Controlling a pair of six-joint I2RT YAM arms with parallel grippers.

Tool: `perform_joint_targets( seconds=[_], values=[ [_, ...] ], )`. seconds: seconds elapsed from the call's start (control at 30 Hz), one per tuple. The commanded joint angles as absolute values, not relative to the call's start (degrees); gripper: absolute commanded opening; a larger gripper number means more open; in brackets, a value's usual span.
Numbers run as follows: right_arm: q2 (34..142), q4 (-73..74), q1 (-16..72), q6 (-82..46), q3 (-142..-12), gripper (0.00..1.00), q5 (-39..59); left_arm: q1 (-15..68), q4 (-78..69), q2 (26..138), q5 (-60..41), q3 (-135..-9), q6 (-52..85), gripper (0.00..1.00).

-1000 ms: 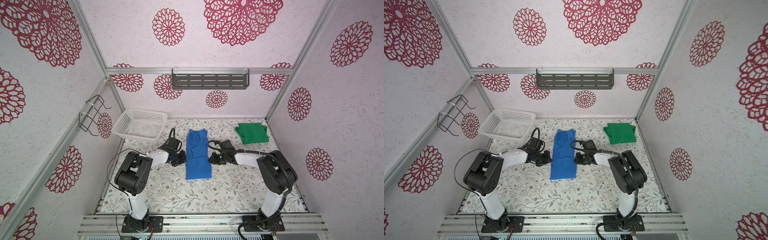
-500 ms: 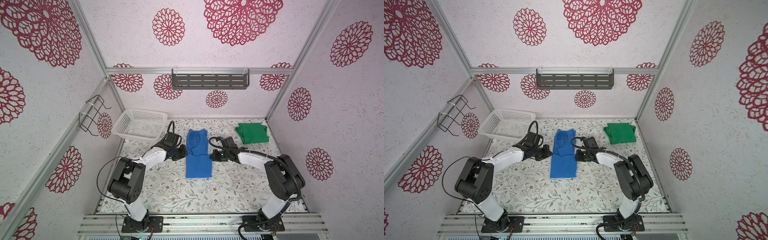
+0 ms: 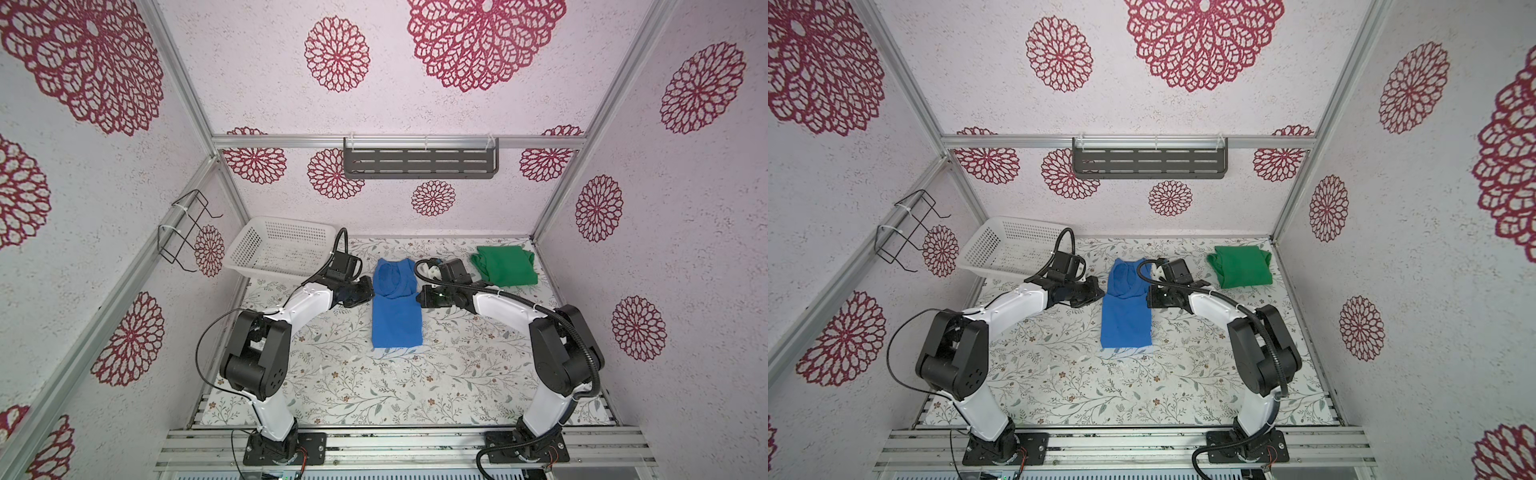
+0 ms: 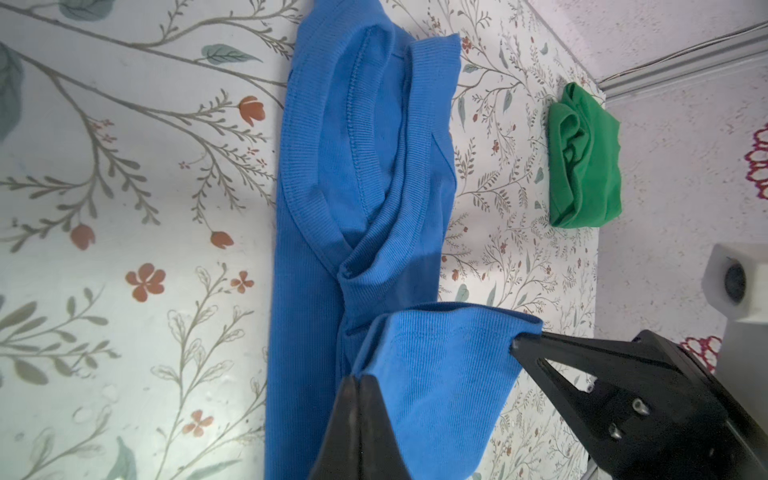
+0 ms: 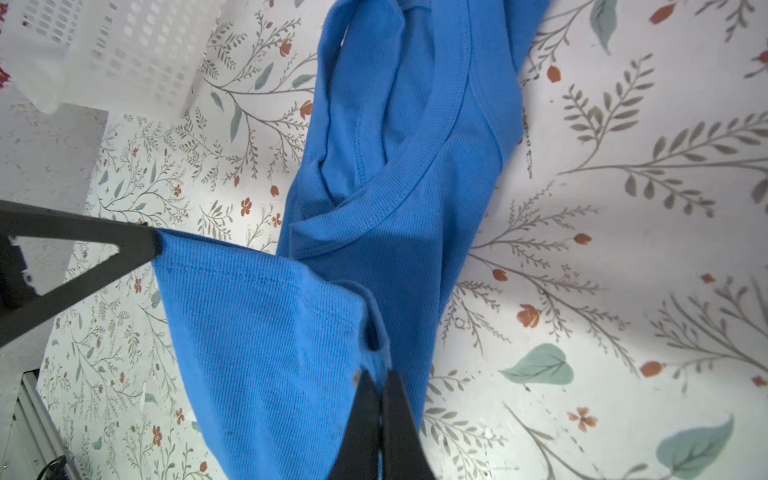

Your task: Fold and stack the tank tops

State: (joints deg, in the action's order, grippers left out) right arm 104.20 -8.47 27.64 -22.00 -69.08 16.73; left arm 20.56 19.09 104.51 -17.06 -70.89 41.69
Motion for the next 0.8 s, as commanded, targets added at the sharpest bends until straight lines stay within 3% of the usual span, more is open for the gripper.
perform_joint_targets(
  seconds=[0.0, 0.07, 0.17, 0.3, 0.4, 0.57, 0.77],
  values=[
    [106.3, -8.9, 26.4, -20.6, -70.7, 0.00, 16.5, 19.8, 17.9, 107.7, -17.1, -72.5, 40.2, 0.00],
    [107.8, -8.6, 25.8, -20.6, -71.0, 0.01, 16.7, 19.6, 17.7, 109.6, -17.4, -73.5, 40.0, 0.00],
    [110.2, -8.2, 24.7, -19.6, -72.3, 0.29, 17.2, 18.8, 17.8, 111.7, -17.4, -74.7, 39.4, 0.08],
    [109.3, -9.2, 22.6, -18.5, -73.6, 0.48, 16.8, 17.0, 17.7, 111.1, -18.1, -75.5, 38.4, 0.30],
    [106.3, -10.9, 21.7, -17.5, -73.3, 0.59, 15.8, 16.3, 20.3, 108.5, -16.5, -75.4, 36.7, 0.35],
    [99.1, -11.7, 21.8, -19.4, -67.3, 0.59, 16.8, 17.8, 20.8, 101.3, -15.9, -68.5, 39.5, 0.39],
    [88.6, -11.7, 23.9, -27.2, -54.3, 0.57, 19.6, 23.4, 17.3, 90.9, -16.1, -51.9, 47.2, 0.53]
  ],
)
